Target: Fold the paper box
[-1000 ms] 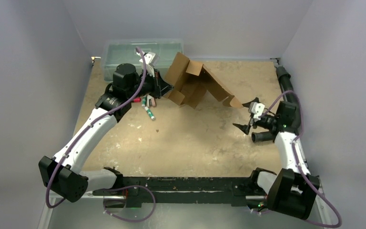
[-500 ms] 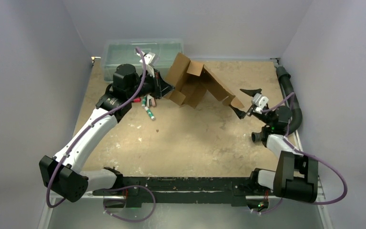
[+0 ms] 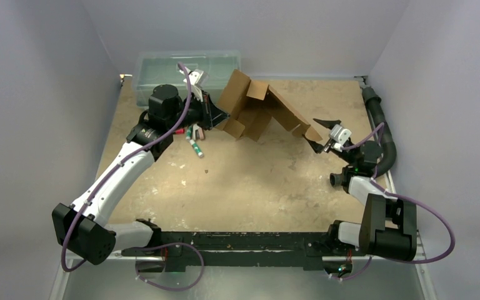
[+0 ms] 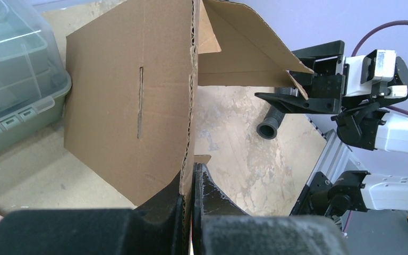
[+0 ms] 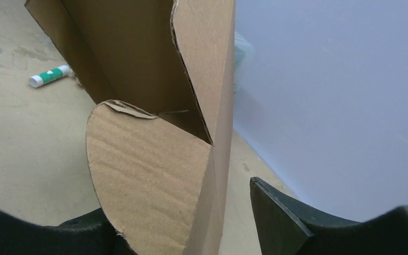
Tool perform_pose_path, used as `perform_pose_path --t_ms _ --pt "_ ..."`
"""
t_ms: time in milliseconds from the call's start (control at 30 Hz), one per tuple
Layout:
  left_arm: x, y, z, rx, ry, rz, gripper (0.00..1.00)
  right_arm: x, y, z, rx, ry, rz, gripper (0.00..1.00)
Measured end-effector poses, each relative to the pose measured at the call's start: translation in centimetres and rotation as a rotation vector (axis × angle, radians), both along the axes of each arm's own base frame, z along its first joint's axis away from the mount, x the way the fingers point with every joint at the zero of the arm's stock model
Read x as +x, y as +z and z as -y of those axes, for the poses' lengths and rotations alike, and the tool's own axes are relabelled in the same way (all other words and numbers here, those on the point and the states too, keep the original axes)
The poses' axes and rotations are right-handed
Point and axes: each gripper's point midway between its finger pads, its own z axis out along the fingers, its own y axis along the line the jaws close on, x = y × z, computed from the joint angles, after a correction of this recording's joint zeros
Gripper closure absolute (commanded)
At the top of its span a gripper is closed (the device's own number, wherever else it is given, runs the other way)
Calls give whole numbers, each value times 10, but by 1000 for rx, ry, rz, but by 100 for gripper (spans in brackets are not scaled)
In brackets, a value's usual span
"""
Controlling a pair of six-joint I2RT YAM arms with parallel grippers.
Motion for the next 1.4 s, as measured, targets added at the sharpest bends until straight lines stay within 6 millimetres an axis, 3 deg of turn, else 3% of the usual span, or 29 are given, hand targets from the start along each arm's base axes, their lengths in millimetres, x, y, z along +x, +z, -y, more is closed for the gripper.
perform_pose_path --t_ms 333,667,767,900,1100,1167,1400 --pt "0 -2 0 -7 -3 -6 100 6 -22 5 -20 -30 -43 48" --pt "0 -3 0 -10 -5 -8 100 2 -20 3 -9 -20 -33 100" --pt "1 -3 -1 -10 -3 -8 100 -7 -6 0 -12 -9 1 100" --pt "2 -5 -4 -6 6 -17 100 -21 27 -5 -21 35 38 100" --pt "3 -11 -11 14 38 -47 100 11 95 4 -139 -3 -48 100" --pt "3 -14 -12 19 44 -59 100 12 113 7 -187 -26 -89 100" --pt "-1 -20 -16 18 65 -108 100 -21 119 10 -249 -50 -298 100"
